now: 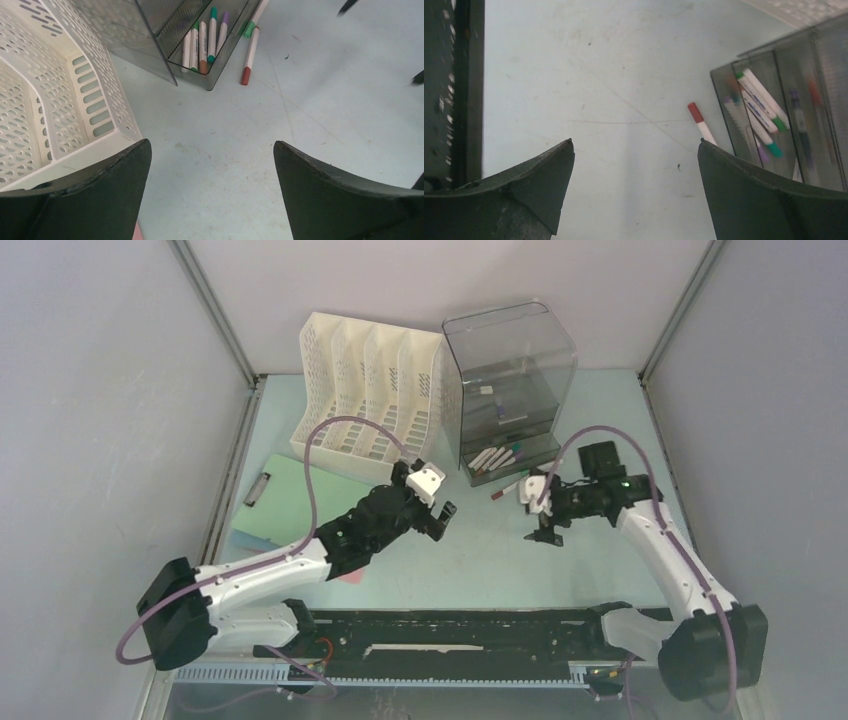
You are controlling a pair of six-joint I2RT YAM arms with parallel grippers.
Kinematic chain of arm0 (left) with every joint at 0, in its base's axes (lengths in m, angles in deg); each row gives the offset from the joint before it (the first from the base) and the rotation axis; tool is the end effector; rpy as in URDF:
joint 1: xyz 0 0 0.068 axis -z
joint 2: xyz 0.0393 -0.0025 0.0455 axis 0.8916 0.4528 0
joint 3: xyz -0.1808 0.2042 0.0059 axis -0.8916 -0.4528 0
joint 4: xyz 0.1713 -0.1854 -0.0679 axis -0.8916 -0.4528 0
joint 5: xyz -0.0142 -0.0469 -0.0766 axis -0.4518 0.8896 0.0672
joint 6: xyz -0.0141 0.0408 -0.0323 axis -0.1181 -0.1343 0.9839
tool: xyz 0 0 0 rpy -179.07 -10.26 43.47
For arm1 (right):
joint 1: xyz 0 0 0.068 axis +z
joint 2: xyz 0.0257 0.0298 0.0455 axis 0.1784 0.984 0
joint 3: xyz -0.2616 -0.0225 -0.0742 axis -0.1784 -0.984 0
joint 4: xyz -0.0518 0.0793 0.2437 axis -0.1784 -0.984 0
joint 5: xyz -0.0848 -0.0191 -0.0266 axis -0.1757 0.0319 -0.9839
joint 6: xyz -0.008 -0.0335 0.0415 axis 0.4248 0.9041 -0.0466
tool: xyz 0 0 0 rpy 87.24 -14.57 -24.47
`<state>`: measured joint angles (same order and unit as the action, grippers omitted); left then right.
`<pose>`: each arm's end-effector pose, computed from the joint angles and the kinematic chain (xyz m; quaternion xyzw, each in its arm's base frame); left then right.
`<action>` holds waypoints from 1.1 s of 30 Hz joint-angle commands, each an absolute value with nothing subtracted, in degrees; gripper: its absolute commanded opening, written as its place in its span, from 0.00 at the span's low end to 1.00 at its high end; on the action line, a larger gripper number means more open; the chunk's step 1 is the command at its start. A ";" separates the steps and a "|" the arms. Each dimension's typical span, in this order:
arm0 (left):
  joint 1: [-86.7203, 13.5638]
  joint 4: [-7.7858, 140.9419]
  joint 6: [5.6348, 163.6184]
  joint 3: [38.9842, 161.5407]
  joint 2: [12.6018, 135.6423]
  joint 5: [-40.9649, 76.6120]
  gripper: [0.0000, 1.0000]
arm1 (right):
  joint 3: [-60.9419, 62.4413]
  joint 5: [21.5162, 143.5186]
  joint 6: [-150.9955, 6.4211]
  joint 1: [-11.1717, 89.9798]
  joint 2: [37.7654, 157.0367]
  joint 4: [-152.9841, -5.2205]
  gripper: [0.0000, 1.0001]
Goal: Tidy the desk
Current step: Place the stationery in the drawer, then pick up the stationery from the center of the board.
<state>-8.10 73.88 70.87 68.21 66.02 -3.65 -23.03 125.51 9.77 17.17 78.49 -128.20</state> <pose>0.1599 -0.2139 0.2652 0.3244 0.7372 -0.1770 0.5657 0.1920 0.0509 0.2784 -0.6571 0.5856 0.2103 0.4255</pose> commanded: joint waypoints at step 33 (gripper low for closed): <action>-8.41 78.91 89.66 47.93 35.03 -9.50 1.00 | -11.56 96.45 25.61 30.39 110.22 -116.70 0.81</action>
<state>-8.10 74.78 86.81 49.96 36.67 -10.73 -14.66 97.90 27.43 30.05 107.96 -119.06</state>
